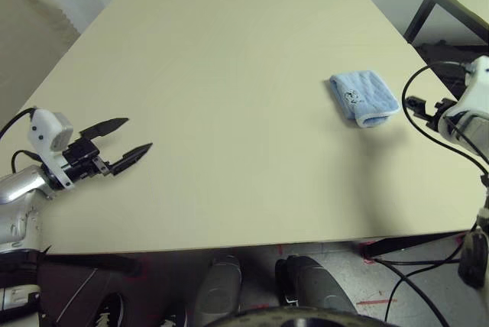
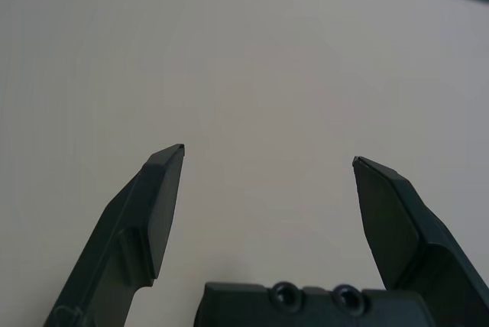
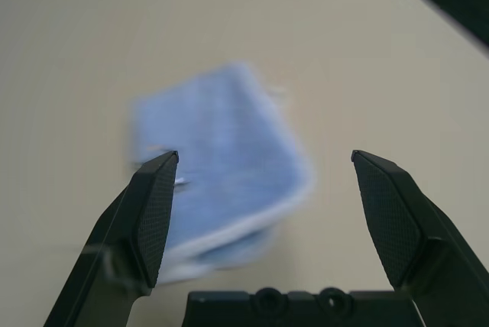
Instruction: Fold the towel and set it aside.
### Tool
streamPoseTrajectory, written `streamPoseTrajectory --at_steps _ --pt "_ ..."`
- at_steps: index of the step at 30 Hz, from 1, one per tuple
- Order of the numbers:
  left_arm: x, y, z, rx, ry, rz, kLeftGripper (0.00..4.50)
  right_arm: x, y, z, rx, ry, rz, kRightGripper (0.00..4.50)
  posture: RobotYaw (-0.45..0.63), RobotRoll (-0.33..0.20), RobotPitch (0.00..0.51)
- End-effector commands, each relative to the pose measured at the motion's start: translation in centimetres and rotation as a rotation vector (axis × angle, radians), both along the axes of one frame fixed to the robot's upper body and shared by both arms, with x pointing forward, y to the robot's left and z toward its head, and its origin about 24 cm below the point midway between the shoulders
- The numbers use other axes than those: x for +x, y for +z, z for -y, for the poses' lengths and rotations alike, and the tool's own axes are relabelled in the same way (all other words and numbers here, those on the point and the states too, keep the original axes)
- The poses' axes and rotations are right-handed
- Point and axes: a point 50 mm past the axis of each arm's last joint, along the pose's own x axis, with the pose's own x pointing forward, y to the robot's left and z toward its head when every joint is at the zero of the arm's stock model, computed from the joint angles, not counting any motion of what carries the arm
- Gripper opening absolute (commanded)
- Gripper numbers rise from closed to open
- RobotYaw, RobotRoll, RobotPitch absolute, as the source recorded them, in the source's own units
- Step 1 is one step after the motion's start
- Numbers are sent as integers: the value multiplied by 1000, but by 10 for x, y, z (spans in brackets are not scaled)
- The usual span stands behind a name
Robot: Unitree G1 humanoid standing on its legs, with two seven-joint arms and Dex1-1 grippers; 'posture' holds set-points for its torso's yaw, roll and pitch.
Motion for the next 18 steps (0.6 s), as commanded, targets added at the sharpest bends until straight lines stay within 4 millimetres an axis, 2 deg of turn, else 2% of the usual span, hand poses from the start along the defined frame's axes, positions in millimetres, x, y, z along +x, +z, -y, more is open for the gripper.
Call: streamPoseTrajectory --at_steps 1,3,7,11,14,18 --pt "-1 -8 0 -64 204 -22 4500 -11 -13 -8 10 55 103 4452 118 0 80" --pt "-2 -14 0 -113 321 -30 4500 -18 -25 -8 9 56 157 4452 114 0 79" --pt "-4 -23 2 -159 444 -33 4500 -33 -44 -9 -133 139 257 4452 108 0 75" --pt "-10 -25 12 -121 419 -11 4500 -50 -68 5 -273 144 254 4452 107 0 62" --pt "-18 -32 19 -64 377 -28 4500 -63 -79 6 -330 182 285 4452 98 0 50" --pt "-25 -37 20 -103 419 -21 4500 -73 -91 4 -362 218 292 4452 97 0 39"
